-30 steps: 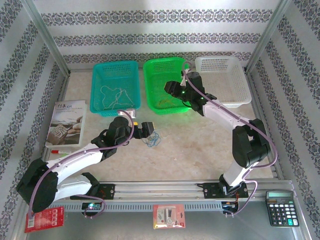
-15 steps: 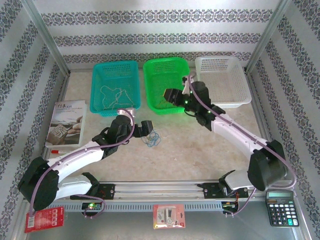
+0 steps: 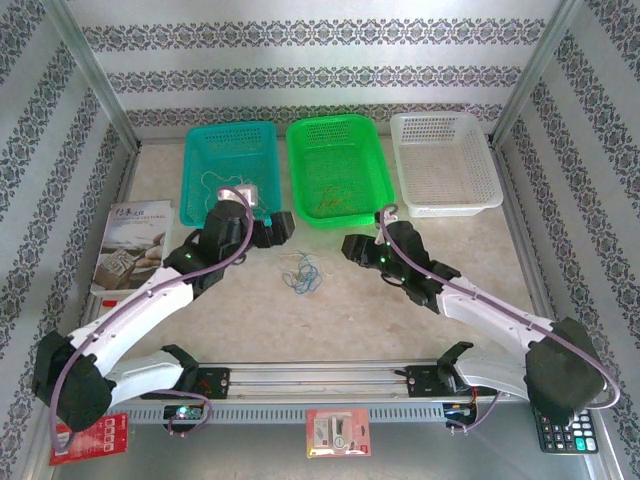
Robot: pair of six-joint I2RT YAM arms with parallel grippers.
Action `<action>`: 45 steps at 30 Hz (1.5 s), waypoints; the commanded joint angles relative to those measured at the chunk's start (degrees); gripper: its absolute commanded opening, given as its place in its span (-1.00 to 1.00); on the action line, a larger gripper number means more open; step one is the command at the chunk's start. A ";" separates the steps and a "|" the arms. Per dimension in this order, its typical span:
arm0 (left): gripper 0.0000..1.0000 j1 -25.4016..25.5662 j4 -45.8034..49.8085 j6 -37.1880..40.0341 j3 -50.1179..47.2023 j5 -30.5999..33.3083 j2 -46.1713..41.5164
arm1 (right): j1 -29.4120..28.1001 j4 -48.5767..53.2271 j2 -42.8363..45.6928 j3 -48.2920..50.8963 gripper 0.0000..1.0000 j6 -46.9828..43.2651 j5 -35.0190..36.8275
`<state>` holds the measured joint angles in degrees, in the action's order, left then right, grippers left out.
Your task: Untangle the cables
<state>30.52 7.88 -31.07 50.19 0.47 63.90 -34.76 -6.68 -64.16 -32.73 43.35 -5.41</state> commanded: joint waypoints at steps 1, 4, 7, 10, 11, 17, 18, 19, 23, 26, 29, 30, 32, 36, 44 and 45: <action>1.00 -1.14 5.63 4.56 3.42 -1.13 0.47 | -0.52 -1.89 1.49 2.77 -0.09 1.69 1.78; 1.00 -1.25 6.04 5.05 4.17 -2.09 2.96 | -1.02 -1.89 2.02 4.19 -0.09 1.76 1.78; 1.00 -1.18 5.26 4.07 3.19 -4.16 5.12 | -1.63 -1.85 2.52 5.66 -0.03 1.82 2.13; 0.95 -1.17 3.61 2.92 0.95 -5.46 6.91 | -2.14 -2.09 2.45 7.07 0.00 2.21 2.38; 0.90 -1.23 2.98 2.28 0.07 -5.94 7.53 | -2.23 -2.29 2.21 7.55 0.00 2.41 2.34; 0.67 -1.07 -1.78 -1.49 -4.56 -8.89 11.14 | -3.67 -5.19 -0.97 7.42 0.00 1.98 0.24; 0.67 -1.05 -2.78 -2.28 -5.31 -8.92 11.53 | -4.06 -5.55 -2.34 6.60 0.00 1.63 -0.36; 0.67 -1.07 -3.48 -2.94 -6.05 -8.96 11.81 | -4.52 -5.88 -3.80 5.82 -0.01 1.35 -0.92; 0.76 -1.04 -5.07 -4.98 -8.28 -8.01 11.45 | -6.51 -6.97 -10.44 1.09 -0.02 0.12 -2.00; 0.83 -1.04 -5.03 -5.71 -9.87 -6.76 10.12 | -7.50 -8.59 -15.16 -2.25 -0.03 -0.02 -1.88; 0.89 -1.05 -4.44 -6.32 -11.47 -5.33 8.41 | -8.31 -9.56 -19.67 -5.55 -0.04 -0.19 -1.05; 0.91 -1.03 -4.16 -6.48 -12.09 -4.82 7.85 | -8.47 -9.97 -21.19 -6.65 -0.05 -0.13 -0.77; 0.93 -1.08 -3.92 -6.84 -13.09 -4.17 6.72 | -8.81 -10.61 -23.72 -8.59 -0.06 -0.11 -0.74; 0.99 -1.05 -3.15 -7.26 -14.25 -3.10 4.93 | -9.10 -11.00 -28.44 -11.76 -0.11 -0.11 -0.10; 1.00 -1.15 -2.87 -7.89 -16.14 -1.45 1.83 | -9.01 -11.04 -33.20 -14.42 -0.21 -0.16 1.36; 1.00 -1.15 -2.90 -7.94 -16.28 -1.48 1.60 | -9.07 -11.08 -33.67 -14.72 -0.23 -0.23 1.35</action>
<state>29.89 4.99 -38.02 34.79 -2.46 66.57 -43.40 -16.58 -96.57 -45.60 44.29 -5.61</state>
